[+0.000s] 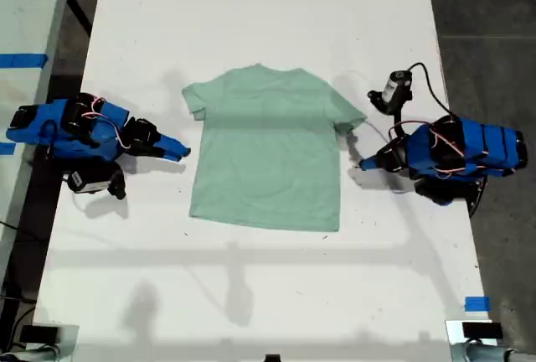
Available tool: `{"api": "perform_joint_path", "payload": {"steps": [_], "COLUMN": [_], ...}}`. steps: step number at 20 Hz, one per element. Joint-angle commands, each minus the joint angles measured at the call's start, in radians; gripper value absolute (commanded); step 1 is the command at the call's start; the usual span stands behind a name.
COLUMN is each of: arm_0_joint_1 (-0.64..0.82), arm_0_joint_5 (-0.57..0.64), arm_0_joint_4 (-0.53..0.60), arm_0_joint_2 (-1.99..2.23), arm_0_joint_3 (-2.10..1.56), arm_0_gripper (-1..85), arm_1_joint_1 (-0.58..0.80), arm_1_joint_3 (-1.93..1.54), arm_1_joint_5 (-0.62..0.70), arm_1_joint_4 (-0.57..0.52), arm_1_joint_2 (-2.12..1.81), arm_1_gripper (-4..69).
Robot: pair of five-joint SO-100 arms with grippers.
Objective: Fold tshirt
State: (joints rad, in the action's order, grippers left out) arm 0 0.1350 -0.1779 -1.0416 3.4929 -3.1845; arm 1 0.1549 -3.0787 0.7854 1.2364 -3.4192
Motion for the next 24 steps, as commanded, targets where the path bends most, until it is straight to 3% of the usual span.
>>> {"api": "perform_joint_path", "payload": {"steps": [1, 7, 11, 13, 15, 17, 18, 20, 24], "arm_0_joint_1": [-0.002, -0.002, 0.104, 0.141, 0.046, -0.002, 0.037, 0.069, 0.163], "arm_0_joint_5": [0.009, 0.021, 0.021, 0.023, 0.023, 0.025, 0.041, 0.046, 0.127], "arm_0_joint_4": [-0.002, -0.003, -0.003, -0.005, 0.028, -0.005, 0.0, 0.043, 0.077], "arm_0_joint_2": [0.106, 0.106, 0.106, 0.106, 0.106, 0.107, 0.109, 0.109, -0.037], "arm_0_joint_3": [-0.008, -0.008, -0.008, -0.003, -0.005, -0.002, 0.008, 0.012, 0.175], "arm_0_gripper": [12.8, 12.8, 14.8, 0.1, 0.1, 5.9, 0.1, 0.1, 0.1], "arm_1_joint_1": [-0.009, -0.009, -0.009, -0.017, -0.012, 0.032, 0.04, 0.041, 0.103], "arm_1_joint_3": [0.006, 0.006, 0.006, 0.006, 0.006, 0.014, 0.029, 0.086, 0.314], "arm_1_joint_5": [0.009, 0.009, 0.009, -0.229, -0.592, -0.653, -0.704, -0.676, -0.58], "arm_1_joint_4": [0.015, 0.015, 0.015, 0.014, 0.014, 0.021, 0.028, 0.021, 0.035], "arm_1_joint_2": [-0.066, -0.066, -0.066, -0.067, -0.067, -0.067, -0.069, -0.069, 0.155], "arm_1_gripper": [1.8, 1.8, 1.7, 1.7, 2.1, 2.9, 2.4, -1.2, -1.2]}}
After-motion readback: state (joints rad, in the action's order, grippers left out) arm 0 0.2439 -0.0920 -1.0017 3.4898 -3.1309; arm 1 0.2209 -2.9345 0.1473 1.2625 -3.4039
